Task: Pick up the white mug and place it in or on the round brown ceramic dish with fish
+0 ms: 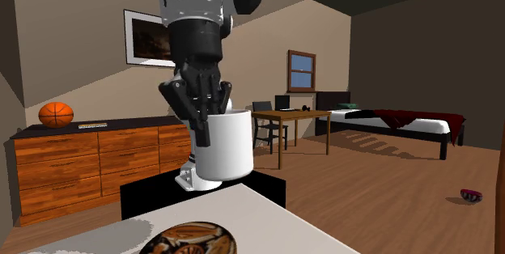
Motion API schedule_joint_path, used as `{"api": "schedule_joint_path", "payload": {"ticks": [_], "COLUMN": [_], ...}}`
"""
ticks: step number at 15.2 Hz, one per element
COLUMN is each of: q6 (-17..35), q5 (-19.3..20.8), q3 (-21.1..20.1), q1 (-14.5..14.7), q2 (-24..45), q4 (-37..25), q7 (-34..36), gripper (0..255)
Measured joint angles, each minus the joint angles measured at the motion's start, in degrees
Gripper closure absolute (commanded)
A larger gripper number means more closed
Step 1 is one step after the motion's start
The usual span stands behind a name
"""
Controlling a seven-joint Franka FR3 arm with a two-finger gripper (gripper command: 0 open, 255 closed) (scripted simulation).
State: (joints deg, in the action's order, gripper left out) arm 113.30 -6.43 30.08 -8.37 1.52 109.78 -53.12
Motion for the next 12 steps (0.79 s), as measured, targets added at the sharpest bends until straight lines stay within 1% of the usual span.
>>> {"api": "schedule_joint_path", "payload": {"ticks": [3, 4, 6, 7, 9, 12], "q6": [-2.6, -3.9, -5.1, -5.4, -4.7, -2.6], "q5": [-3.0, -4.3, -6.2, -6.8, -7.5, -7.9], "q3": [1.5, 2.0, 2.6, 2.6, 2.5, 2.3], "q1": [-2.2, -3.3, -5.4, -5.8, -6.1, -6.1], "q2": [5.3, 7.6, 10.8, 11.9, 13.0, 13.5], "q4": [-6.6, -9.7, -13.3, -14.5, -14.6, -12.9], "q7": [-4.3, -5.9, -8.7, -9.2, -9.7, -10.1], "gripper": [255, 255, 255, 255, 255, 255]}}
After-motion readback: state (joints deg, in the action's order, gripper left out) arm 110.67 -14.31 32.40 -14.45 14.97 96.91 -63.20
